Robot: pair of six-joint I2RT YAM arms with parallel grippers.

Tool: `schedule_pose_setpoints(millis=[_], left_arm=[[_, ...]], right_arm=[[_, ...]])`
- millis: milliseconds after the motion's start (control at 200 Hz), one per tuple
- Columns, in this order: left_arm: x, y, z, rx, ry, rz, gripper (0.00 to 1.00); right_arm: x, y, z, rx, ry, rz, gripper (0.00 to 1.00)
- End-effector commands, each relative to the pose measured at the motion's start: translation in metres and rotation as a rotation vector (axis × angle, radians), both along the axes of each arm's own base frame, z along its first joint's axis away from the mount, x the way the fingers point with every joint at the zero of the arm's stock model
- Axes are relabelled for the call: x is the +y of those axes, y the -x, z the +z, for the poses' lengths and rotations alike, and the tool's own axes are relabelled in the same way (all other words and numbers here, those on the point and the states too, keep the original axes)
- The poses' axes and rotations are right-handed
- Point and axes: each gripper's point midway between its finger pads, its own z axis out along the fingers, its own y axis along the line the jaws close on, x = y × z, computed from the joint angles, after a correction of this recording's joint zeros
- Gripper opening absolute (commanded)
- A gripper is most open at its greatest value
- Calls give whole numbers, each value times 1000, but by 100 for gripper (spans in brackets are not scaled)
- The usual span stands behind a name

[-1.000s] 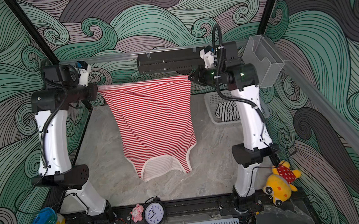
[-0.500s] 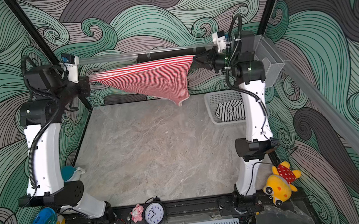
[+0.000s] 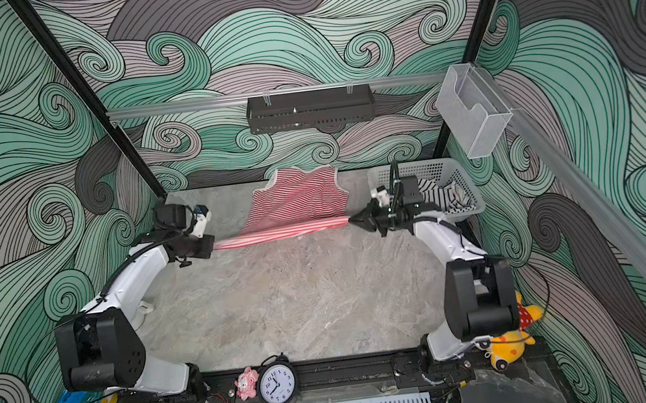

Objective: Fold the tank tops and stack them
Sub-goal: 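Swing the hanging tank top forward and lay it flat with both grippers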

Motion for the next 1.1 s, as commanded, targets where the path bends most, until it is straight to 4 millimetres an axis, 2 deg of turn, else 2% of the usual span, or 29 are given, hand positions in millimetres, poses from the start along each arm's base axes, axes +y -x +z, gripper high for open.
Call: schedule_pose_setpoints(millis=[0,105,270,531,721,836,1096], left_arm=[[4,33,-13,26,-45,-112,0],[7,61,-46,140,-74,-141,0],[12,90,-84,312,-103,-169,0],[13,103,-84,359,-123,-188,0],[14,114,-86,409,-135,-214,5],[12,123,-86,442,-123,-242,8],[9,142,-84,490,-136,-295,15]], right_arm=[[3,19,3,-146,40,17,0],[1,47,-38,-57,58,28,0],[3,80,-75,26,89,51,0],[1,125,-112,115,155,58,0],[1,152,-124,147,239,84,0],[-3,166,-130,172,306,98,4],[-9,189,-146,220,415,126,6]])
